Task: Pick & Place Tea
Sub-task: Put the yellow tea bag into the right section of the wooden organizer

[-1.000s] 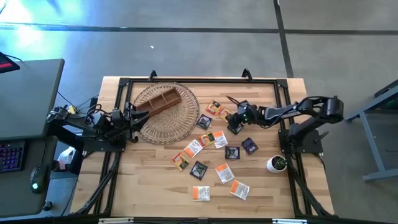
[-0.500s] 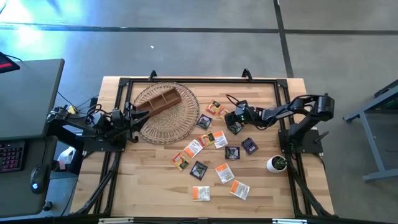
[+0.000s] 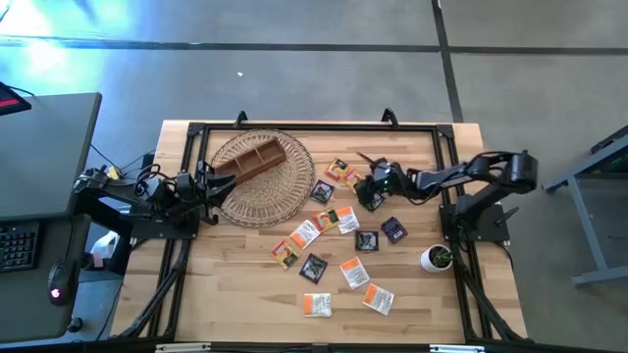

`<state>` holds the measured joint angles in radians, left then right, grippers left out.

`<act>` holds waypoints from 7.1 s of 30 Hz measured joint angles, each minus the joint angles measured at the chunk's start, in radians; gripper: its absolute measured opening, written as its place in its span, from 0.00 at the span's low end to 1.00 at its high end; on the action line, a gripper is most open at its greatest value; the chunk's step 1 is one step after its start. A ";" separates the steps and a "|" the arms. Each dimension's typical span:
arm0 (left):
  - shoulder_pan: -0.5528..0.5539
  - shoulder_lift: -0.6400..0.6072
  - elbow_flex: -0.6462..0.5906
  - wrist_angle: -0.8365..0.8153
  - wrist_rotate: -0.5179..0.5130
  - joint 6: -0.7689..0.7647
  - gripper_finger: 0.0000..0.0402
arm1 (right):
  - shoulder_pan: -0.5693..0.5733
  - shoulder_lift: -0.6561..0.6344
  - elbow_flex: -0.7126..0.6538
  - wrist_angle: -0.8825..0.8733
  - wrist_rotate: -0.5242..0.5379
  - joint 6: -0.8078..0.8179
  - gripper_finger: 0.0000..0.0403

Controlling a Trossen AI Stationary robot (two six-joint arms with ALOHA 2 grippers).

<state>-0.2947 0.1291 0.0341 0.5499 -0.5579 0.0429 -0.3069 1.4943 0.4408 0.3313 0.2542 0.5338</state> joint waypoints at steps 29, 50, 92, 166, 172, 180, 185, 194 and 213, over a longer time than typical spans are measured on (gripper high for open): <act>0.000 0.000 0.000 0.000 -0.002 0.005 0.27 | 0.060 0.125 0.006 -0.034 0.111 -0.318 0.32; 0.000 0.000 0.000 0.000 -0.003 0.004 0.27 | -0.011 0.047 0.002 -0.037 0.050 -0.271 0.32; 0.000 0.000 0.000 0.000 -0.004 0.004 0.27 | -0.035 -0.026 0.001 -0.109 -0.005 -0.377 0.12; 0.085 1.006 0.468 -0.115 -0.134 -0.419 0.27 | -0.199 0.095 0.003 0.040 -0.157 -0.273 0.28; 0.309 1.222 0.681 -0.323 0.067 -0.503 0.27 | -0.199 0.094 0.003 0.041 -0.172 -0.270 0.28; 0.522 1.541 0.902 -0.325 0.339 -0.486 0.27 | -0.199 0.094 0.003 0.063 -0.293 -0.176 0.28; 0.574 1.740 1.047 -0.326 0.391 -0.493 0.27 | -0.200 0.094 0.003 0.057 -0.262 -0.104 0.28; 0.589 1.928 1.296 -0.493 0.369 -0.414 0.27 | -0.200 0.092 0.005 0.011 -0.265 0.004 0.28; 0.570 1.936 1.348 -0.583 0.338 -0.433 0.27 | -0.197 0.092 0.004 0.027 -0.284 0.143 0.28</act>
<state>0.2750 2.0647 1.3819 -0.0334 -0.2204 -0.3898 -0.5041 1.5867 0.4446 0.3584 -0.0296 0.6772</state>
